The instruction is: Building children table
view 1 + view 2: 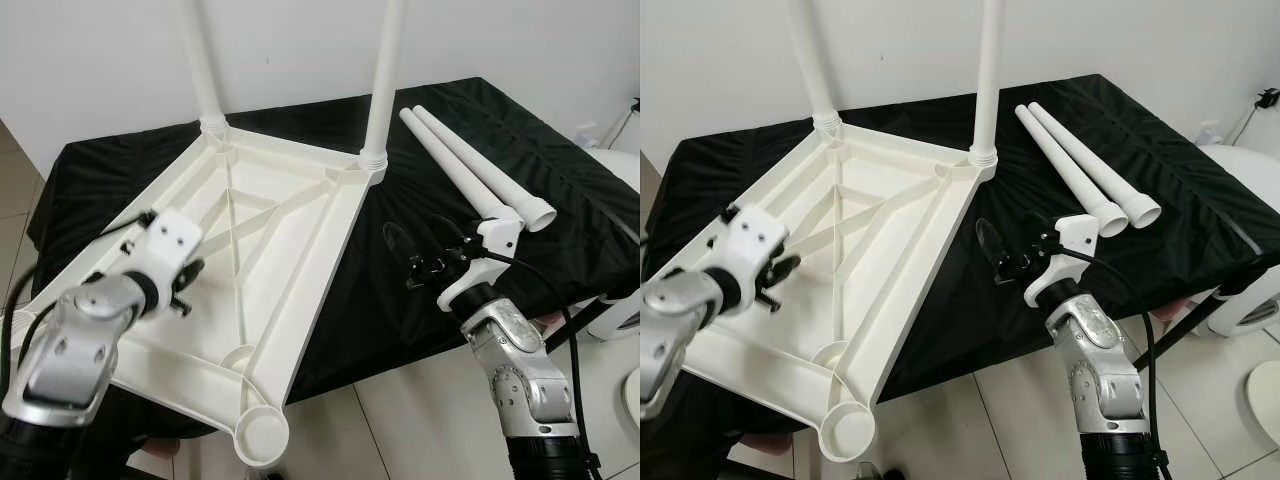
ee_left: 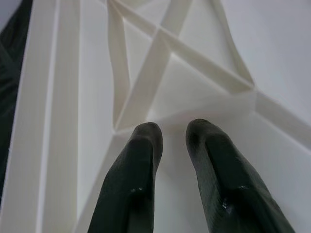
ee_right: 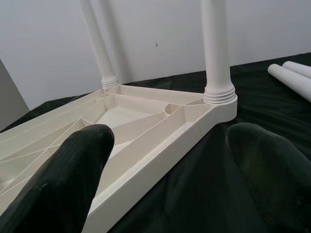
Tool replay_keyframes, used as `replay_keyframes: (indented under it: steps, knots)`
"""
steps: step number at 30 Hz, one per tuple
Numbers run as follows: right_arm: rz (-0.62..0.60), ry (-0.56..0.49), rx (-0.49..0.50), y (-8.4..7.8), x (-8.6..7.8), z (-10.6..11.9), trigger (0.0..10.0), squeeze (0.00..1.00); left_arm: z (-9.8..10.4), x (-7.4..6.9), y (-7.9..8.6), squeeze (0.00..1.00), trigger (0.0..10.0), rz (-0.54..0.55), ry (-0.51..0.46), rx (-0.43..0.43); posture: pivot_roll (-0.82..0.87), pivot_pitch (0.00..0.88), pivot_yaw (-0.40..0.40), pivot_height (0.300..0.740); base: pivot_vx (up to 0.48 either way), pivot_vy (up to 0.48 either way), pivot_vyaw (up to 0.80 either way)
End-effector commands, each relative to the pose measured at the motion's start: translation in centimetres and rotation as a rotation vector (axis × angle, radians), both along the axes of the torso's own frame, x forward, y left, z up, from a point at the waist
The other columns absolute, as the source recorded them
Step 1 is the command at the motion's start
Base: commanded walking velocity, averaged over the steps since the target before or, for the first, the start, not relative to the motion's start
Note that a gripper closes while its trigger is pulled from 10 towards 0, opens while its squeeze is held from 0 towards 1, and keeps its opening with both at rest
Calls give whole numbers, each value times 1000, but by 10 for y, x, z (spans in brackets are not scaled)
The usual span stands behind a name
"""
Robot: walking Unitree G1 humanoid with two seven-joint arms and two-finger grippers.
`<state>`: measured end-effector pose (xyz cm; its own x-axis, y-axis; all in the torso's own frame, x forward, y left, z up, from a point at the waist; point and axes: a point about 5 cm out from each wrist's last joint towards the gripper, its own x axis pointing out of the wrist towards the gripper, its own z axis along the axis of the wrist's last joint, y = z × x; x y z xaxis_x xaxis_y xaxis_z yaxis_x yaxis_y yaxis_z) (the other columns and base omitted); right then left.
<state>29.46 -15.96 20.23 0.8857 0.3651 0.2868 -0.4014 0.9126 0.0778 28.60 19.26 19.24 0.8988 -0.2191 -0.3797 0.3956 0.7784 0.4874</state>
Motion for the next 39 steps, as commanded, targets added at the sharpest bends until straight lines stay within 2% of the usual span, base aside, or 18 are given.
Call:
replay_keyframes:
  steps: [1,8,13,22,26,27,29,34,35,37,39]
  knots:
    - [-35,16,-15,-1,3,-3,10000,0,-4,-1,0,0,10000,8,1,28,-36,95,32,740,0,0,0]
    - [-203,90,-33,-11,12,-18,10000,0,-13,-7,-9,0,10000,-58,38,48,-35,103,37,740,0,0,0]
    - [-226,95,-38,-12,14,-20,10000,0,-16,-10,-15,0,10000,-90,51,43,-38,108,38,740,0,0,0]
    - [-323,99,-40,-21,34,-14,10000,0,-26,-17,-38,0,10000,-199,90,52,-50,151,37,740,0,0,0]
    - [-328,97,-45,-21,36,-12,10000,0,-27,-18,-41,0,10000,-212,94,48,-49,157,35,740,0,0,0]
    - [-340,103,-51,-21,42,-11,10000,0,-25,-20,-50,0,10000,-244,95,28,-52,163,34,740,0,0,0]
    - [-340,103,-51,-21,42,-11,10000,0,-25,-20,-50,0,10000,-244,95,28,-52,163,34,740,0,0,0]
    - [-367,122,-63,-24,49,-12,10000,0,-23,-21,-61,0,10000,-276,90,-3,-54,172,32,740,0,0,0]
    - [-388,141,-70,-26,52,-14,10000,0,-20,-20,-67,0,10000,-292,84,-20,-54,176,30,740,0,0,0]
    - [-388,141,-70,-26,52,-14,10000,0,-20,-20,-67,0,10000,-292,84,-20,-54,176,30,740,0,0,0]
    - [-441,188,-84,-33,60,-21,10000,0,-16,-20,-80,0,10000,-319,73,-48,-54,178,30,740,0,0,0]
